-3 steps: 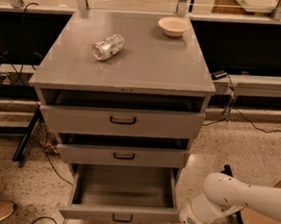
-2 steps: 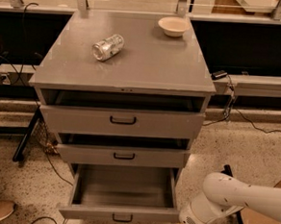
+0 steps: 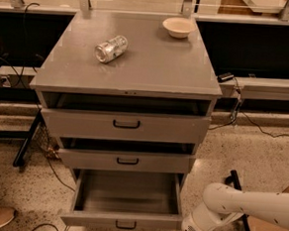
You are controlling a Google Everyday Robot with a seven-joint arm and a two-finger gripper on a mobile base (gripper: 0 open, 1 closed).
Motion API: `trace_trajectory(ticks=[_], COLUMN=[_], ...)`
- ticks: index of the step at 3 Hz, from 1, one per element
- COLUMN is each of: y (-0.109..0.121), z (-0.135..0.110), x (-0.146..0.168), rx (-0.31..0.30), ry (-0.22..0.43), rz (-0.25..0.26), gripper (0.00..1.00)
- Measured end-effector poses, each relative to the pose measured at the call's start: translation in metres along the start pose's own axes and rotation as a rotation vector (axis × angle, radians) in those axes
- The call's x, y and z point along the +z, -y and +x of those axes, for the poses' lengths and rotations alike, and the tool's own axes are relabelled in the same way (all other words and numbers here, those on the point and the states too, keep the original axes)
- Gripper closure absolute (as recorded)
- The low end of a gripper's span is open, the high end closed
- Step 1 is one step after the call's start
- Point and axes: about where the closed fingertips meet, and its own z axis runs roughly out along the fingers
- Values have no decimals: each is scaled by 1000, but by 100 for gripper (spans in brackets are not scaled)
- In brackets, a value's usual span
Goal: Close bottom drawer
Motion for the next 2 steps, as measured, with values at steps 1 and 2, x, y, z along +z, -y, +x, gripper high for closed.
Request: trace_trajectory(ticks=[1, 2], y=[22, 42], z=[0, -8], x=[27, 62], rx=[18, 14], ry=[18, 36], rz=[-44, -111], gripper=[0, 0])
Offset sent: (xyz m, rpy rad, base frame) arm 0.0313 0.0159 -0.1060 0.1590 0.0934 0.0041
